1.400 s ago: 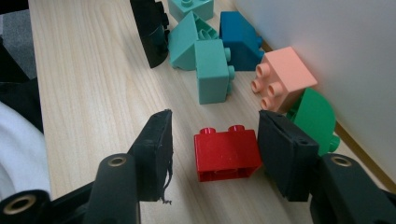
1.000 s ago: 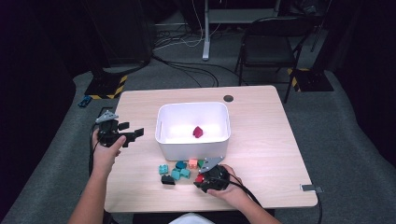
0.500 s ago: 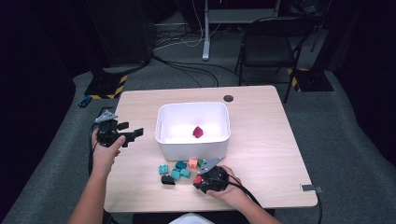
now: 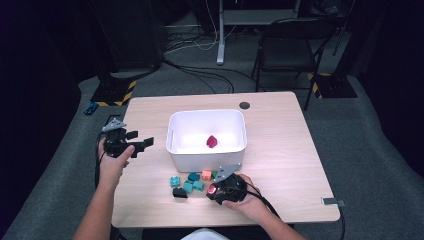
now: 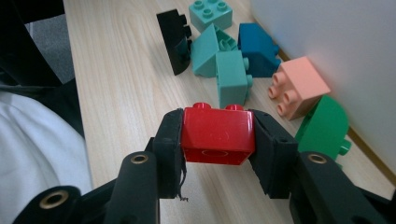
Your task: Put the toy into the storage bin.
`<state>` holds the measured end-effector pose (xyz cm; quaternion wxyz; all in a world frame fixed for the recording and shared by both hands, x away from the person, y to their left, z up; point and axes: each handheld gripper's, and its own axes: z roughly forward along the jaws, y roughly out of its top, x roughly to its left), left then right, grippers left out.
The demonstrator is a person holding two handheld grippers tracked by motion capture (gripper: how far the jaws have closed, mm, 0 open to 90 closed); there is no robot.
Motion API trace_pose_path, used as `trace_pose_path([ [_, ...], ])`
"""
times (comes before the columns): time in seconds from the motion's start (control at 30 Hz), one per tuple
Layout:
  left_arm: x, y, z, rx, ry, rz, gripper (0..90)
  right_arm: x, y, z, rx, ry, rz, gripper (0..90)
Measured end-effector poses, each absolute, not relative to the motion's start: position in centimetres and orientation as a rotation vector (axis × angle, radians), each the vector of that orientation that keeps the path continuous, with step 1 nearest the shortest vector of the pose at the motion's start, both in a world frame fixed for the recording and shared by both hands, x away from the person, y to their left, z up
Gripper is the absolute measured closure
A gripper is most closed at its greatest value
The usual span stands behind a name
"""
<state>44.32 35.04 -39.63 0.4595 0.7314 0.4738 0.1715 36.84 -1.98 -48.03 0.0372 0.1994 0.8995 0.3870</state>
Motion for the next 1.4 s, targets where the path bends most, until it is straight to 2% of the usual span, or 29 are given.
trace_pose_path([
  [0.87, 44.4, 35.1, -39.7, 1.817, 1.156, 0.422, 19.6, 37.8, -3.8, -40.1, 0.659, 2.687, 1.278, 57.8],
  [1.4, 44.4, 35.2, -39.7, 1.813, 1.156, 0.421, 19.7, 40.4, -4.1, -35.0, 0.637, 2.604, 1.295, 57.8],
])
